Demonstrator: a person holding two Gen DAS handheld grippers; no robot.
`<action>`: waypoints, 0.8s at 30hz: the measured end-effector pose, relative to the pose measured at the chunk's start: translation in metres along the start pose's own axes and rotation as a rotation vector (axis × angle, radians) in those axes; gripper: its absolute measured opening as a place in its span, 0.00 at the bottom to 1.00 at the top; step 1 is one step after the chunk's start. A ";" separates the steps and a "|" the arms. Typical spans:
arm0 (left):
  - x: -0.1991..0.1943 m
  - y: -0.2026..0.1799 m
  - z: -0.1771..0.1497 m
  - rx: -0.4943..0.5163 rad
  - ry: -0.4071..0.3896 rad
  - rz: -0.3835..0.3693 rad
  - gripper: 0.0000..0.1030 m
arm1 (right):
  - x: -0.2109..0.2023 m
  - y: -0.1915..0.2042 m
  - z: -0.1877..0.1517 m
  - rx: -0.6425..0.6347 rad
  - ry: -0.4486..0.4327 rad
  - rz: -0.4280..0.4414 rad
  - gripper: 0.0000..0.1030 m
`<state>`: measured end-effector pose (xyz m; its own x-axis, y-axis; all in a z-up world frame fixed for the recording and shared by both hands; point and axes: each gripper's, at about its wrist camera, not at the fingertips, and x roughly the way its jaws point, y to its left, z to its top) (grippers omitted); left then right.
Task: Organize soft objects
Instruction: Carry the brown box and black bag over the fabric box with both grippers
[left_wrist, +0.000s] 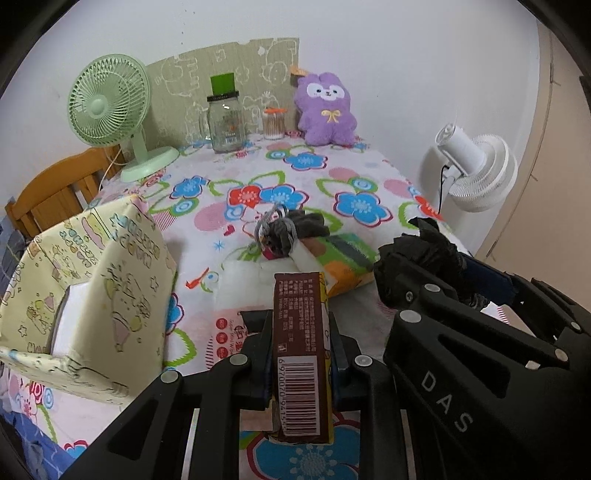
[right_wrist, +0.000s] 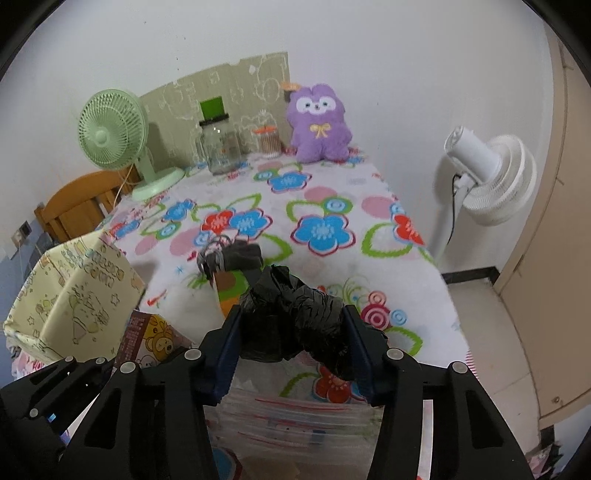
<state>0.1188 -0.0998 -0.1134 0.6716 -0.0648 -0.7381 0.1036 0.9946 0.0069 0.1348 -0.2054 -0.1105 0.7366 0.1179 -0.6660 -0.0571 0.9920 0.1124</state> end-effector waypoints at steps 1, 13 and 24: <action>-0.002 0.000 0.001 -0.001 -0.002 -0.005 0.20 | -0.005 0.001 0.002 -0.002 -0.013 -0.003 0.54; -0.042 0.005 0.014 -0.006 -0.045 -0.011 0.20 | -0.052 0.017 0.018 -0.016 -0.093 -0.006 0.54; -0.082 0.017 0.028 -0.013 -0.126 -0.004 0.20 | -0.092 0.035 0.037 -0.048 -0.173 -0.003 0.54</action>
<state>0.0856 -0.0799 -0.0341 0.7579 -0.0780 -0.6477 0.0976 0.9952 -0.0056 0.0903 -0.1829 -0.0182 0.8413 0.1099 -0.5293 -0.0840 0.9938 0.0727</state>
